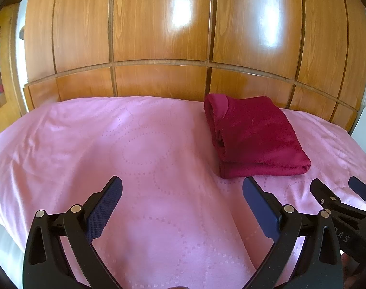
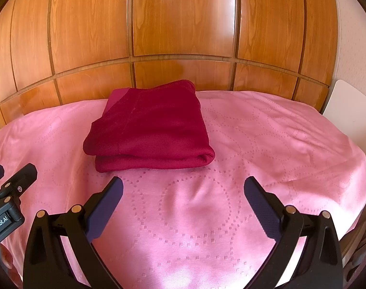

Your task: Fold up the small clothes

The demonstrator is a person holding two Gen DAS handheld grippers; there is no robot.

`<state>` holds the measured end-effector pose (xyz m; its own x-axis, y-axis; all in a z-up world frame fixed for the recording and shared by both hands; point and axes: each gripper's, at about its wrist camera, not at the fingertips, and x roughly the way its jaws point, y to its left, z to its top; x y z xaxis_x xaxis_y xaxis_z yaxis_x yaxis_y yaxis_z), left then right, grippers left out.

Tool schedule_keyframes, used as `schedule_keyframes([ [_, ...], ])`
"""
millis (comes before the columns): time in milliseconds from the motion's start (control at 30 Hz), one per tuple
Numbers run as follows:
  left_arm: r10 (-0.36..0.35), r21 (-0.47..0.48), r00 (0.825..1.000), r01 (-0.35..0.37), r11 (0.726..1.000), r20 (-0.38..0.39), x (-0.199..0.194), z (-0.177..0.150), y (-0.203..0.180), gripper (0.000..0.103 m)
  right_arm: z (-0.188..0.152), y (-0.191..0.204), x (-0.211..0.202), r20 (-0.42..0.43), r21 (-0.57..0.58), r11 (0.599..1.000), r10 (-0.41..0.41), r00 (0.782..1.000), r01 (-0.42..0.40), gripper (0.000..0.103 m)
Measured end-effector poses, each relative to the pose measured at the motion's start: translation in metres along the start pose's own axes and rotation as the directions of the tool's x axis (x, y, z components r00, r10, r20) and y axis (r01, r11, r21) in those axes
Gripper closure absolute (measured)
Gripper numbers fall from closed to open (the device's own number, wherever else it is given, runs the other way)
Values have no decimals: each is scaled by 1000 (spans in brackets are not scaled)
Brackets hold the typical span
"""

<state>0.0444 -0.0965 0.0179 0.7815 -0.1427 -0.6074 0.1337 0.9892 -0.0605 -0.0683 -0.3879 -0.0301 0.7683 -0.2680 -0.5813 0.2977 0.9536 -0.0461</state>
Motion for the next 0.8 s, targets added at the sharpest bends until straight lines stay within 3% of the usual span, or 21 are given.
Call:
schedule_keyframes([
  [800,30,-28,1000,-30,999,1,1,-3,-1,4,-1,0,6,-10,-4,1000,9,1000,-9,3],
])
